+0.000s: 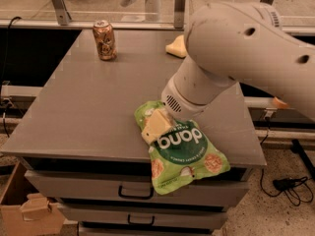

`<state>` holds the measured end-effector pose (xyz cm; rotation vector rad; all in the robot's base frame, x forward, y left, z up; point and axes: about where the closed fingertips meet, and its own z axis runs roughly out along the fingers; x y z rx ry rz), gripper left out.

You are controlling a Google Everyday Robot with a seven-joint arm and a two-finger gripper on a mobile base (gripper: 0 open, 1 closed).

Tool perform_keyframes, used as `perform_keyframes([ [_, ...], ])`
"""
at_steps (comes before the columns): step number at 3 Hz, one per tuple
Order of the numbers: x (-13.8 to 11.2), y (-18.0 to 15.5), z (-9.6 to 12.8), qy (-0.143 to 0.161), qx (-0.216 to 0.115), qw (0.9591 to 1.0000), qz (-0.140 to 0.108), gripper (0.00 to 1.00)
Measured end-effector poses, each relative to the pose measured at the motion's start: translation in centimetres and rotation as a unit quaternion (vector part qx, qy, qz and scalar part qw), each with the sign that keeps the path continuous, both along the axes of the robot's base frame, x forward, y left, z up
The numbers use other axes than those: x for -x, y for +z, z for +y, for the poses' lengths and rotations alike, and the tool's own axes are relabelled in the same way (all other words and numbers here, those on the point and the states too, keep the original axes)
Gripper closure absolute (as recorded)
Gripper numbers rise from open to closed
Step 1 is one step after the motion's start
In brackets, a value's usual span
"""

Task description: Pick green rice chip bag

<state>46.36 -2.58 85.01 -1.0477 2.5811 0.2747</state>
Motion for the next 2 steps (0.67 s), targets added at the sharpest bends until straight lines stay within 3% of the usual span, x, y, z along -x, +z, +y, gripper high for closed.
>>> perform_keyframes([
  [2,-0.23,-0.48,0.36,-0.003,-0.011,0.9999,-0.013,0.84],
])
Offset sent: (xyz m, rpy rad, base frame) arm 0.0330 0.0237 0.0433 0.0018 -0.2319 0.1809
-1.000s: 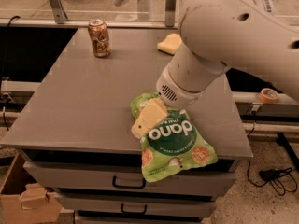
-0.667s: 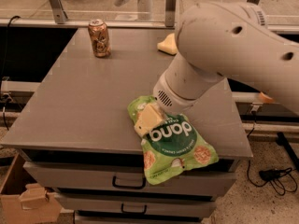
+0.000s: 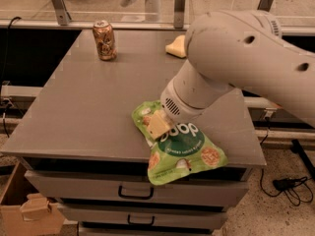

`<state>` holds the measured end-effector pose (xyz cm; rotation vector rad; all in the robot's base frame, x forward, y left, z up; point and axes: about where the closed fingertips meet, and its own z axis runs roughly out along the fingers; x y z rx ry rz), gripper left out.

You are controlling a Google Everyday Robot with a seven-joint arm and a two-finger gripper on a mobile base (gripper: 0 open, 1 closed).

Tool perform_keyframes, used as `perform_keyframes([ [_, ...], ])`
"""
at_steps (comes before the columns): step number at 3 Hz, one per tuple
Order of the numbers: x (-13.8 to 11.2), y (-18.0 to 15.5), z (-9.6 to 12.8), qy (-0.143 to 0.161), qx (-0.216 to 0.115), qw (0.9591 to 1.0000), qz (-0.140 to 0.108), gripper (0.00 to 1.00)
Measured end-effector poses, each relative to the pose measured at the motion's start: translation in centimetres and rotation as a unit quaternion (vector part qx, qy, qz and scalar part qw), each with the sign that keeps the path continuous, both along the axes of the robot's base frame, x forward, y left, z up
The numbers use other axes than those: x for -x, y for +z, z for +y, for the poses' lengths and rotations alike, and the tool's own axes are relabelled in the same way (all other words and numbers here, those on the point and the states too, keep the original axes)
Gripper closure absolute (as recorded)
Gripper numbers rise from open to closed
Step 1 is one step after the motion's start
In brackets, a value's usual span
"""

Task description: Pick green rice chip bag

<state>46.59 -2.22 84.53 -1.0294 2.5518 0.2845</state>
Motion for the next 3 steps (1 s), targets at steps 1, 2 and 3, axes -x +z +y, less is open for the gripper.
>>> perform_keyframes([
  [1,-0.01,0.08,0.01,0.0,0.0,1.0,0.0,1.0],
  [2,-0.01,0.14,0.01,0.0,0.0,1.0,0.0,1.0],
  [3,-0.01,0.14,0.01,0.0,0.0,1.0,0.0,1.0],
])
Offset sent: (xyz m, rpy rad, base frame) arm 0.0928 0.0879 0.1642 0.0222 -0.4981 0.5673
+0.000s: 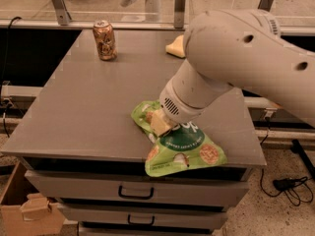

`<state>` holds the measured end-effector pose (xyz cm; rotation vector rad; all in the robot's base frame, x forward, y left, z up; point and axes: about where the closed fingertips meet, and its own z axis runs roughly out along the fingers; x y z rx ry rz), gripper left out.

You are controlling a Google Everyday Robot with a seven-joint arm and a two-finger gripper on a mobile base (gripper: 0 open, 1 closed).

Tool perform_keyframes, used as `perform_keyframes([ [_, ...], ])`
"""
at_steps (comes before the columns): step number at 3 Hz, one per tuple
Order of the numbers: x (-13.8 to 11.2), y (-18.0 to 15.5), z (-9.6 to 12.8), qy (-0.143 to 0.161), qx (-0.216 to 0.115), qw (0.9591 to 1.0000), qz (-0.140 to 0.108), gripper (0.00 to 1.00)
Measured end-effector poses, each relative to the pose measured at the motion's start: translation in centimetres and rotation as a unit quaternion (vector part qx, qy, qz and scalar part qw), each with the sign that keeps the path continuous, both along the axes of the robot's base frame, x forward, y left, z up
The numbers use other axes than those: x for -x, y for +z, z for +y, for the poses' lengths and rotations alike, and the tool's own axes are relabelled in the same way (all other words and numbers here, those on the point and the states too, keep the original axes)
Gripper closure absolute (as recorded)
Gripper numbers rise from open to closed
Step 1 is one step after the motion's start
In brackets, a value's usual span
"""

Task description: Pick green rice chip bag

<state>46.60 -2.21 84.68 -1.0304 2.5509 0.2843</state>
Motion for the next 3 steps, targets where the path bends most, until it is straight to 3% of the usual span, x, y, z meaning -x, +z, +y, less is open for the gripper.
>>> perform_keyframes([
  [1,0.0,0.0,0.0,0.0,0.0,1.0,0.0,0.82],
  [2,0.0,0.1,0.0,0.0,0.0,1.0,0.0,0.58],
  [3,-1.5,1.2,-1.0,0.01,-0.023,0.9996,-0.011,0.35],
])
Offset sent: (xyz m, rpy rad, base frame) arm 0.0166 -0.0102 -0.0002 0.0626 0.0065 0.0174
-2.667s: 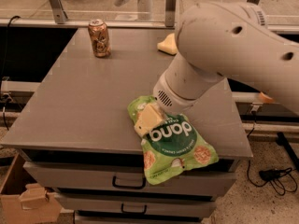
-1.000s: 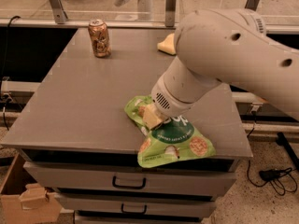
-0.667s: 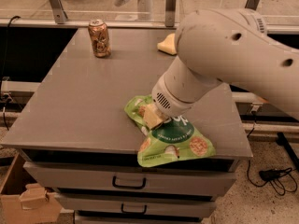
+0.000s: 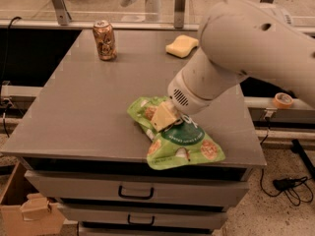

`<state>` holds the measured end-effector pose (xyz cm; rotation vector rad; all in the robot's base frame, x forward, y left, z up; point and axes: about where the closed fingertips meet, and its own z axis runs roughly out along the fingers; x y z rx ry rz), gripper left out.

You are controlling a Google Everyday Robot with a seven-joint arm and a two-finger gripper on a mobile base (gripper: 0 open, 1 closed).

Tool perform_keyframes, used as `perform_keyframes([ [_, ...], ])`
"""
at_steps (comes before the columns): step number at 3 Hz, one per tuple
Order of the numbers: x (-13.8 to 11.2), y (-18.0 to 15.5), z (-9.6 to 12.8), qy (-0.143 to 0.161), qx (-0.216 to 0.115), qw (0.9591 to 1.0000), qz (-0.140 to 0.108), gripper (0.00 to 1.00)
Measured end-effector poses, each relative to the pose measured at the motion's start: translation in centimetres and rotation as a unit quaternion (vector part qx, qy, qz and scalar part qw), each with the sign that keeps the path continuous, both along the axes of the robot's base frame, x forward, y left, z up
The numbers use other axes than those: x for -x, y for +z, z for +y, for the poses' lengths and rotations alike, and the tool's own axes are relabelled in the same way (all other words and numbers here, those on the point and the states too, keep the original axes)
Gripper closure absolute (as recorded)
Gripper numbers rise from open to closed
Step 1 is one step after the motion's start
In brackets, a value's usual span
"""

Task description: Pick green rice chip bag

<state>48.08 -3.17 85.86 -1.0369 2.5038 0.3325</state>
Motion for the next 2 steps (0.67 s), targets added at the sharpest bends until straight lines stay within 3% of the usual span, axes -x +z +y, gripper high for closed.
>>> perform_keyframes([
  [1,-1.7,1.7,-0.8,0.02,-0.033,0.9992,-0.008,0.12],
  [2,-3.1,2.1,-1.6,0.028,-0.056,0.998,-0.012,0.11],
])
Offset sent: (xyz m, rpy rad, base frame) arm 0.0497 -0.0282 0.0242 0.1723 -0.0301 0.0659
